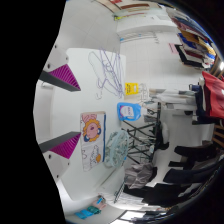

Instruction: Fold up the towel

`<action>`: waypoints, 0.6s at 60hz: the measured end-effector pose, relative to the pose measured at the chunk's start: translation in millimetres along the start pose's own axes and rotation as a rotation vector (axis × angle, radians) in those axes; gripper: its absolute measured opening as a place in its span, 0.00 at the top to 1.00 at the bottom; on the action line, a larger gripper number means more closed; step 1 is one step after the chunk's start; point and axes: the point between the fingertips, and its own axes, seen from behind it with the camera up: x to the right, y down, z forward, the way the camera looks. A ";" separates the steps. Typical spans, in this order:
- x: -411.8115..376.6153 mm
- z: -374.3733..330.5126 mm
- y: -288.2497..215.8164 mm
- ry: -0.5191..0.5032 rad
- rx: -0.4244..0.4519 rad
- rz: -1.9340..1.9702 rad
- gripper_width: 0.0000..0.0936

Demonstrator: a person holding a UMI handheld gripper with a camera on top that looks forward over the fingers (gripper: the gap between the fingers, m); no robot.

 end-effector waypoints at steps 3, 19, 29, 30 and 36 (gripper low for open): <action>5.3 1.7 0.8 0.003 -0.004 0.000 0.08; 22.8 84.4 -6.0 0.013 -0.022 0.004 0.08; 24.5 145.6 -3.7 -0.003 -0.035 -0.016 0.09; 24.2 152.1 -3.4 -0.006 -0.037 -0.018 0.09; 22.7 189.5 -1.7 -0.016 -0.045 -0.033 0.08</action>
